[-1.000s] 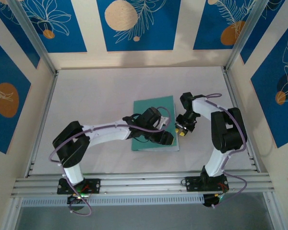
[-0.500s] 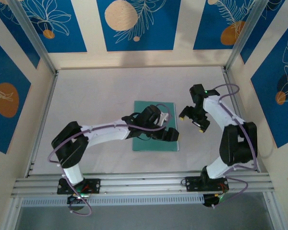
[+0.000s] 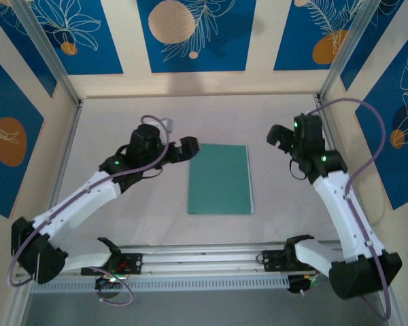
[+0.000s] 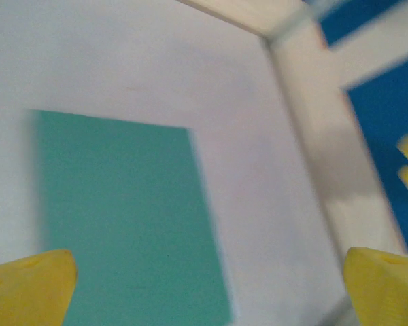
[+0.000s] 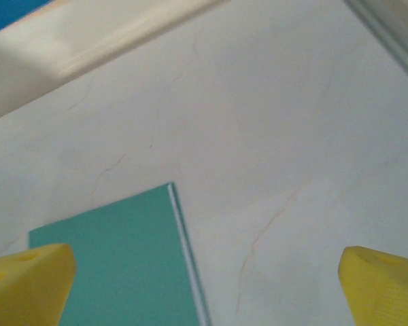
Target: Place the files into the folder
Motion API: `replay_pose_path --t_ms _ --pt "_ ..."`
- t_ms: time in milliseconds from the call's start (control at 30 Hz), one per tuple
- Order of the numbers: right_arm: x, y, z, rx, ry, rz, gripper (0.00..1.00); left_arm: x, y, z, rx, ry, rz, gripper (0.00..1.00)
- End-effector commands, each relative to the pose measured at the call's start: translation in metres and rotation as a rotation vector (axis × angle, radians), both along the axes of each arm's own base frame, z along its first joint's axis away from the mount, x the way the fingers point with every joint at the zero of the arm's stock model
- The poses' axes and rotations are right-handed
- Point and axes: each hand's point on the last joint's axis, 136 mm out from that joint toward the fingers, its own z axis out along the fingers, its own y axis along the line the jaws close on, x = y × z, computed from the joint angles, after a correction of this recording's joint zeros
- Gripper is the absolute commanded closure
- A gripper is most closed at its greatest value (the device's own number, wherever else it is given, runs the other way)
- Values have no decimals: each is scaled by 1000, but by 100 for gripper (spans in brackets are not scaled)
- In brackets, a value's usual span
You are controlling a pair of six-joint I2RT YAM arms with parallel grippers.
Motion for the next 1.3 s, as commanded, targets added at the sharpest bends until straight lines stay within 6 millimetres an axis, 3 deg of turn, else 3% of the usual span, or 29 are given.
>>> replay_pose_path --t_ms 0,167,300,433,667,833,933,1133,1267 --pt "15 -14 -16 -185 -225 33 1 -3 94 -30 378 15 297 0" --pt "6 -13 -98 -253 -266 101 1 -22 161 -39 658 -34 452 0" --pt "5 -11 -133 -209 -252 110 1 -38 185 -43 735 -76 486 0" --pt "21 -6 -131 -193 -291 149 1 -50 204 -52 825 -61 514 0" --pt "61 0 -130 -230 -327 236 1 -53 201 -69 869 -66 428 0" --pt "64 -14 -151 -178 -357 195 1 -59 204 -80 869 -64 415 0" --pt "66 -12 -157 -163 -321 217 1 -60 209 -78 858 -113 442 0" --pt "77 -10 -161 -187 -264 211 1 -51 221 -74 802 -234 529 0" --pt "77 -10 -160 -201 -272 210 1 -25 235 -83 816 -275 558 0"
